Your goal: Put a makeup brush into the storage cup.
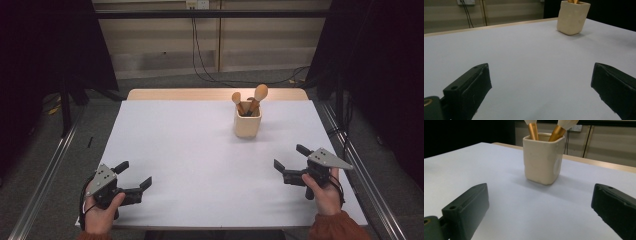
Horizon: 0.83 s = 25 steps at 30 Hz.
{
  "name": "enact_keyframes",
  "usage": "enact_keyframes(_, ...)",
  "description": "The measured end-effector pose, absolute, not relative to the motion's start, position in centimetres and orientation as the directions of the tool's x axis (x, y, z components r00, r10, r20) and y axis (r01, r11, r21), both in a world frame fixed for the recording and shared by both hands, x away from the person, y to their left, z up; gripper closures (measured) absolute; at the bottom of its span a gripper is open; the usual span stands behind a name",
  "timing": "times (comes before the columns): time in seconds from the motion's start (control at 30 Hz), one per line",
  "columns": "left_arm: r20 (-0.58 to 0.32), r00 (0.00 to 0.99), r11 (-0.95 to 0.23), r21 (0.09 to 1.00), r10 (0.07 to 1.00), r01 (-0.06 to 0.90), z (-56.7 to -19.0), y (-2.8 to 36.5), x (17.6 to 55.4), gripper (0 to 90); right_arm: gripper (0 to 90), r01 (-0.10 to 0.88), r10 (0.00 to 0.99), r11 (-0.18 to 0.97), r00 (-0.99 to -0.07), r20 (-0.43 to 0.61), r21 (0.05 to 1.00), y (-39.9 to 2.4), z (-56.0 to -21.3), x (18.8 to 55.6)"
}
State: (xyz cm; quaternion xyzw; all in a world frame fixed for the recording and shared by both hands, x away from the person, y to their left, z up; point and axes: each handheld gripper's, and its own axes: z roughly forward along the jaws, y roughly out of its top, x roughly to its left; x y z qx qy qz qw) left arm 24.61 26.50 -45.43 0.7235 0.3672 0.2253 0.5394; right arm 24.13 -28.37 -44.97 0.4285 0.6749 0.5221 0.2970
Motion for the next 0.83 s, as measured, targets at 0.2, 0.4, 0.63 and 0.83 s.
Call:
enact_keyframes(0.2,-0.070,0.637,-0.155,0.944,0.768,0.290,-45.4,26.6,24.4,2.3,1.1,0.287,0.896,0.087,-0.442,0.051,0.954,-29.1,-45.4,22.9)
enact_keyframes(0.4,-0.063,0.635,-0.159,0.945,0.770,0.286,-45.3,26.7,24.1,2.1,1.1,0.290,0.901,0.080,-0.430,0.055,0.954,-29.8,-45.6,21.6)
enact_keyframes(0.63,-0.064,0.624,-0.146,0.949,0.779,0.280,-45.2,26.8,24.1,2.1,1.1,0.302,0.902,0.099,-0.430,0.043,0.948,-30.0,-46.4,20.5)
enact_keyframes(0.83,-0.063,0.615,-0.147,0.947,0.786,0.285,-45.2,26.9,24.2,2.1,1.0,0.299,0.903,0.080,-0.426,0.058,0.951,-30.2,-46.5,20.8)
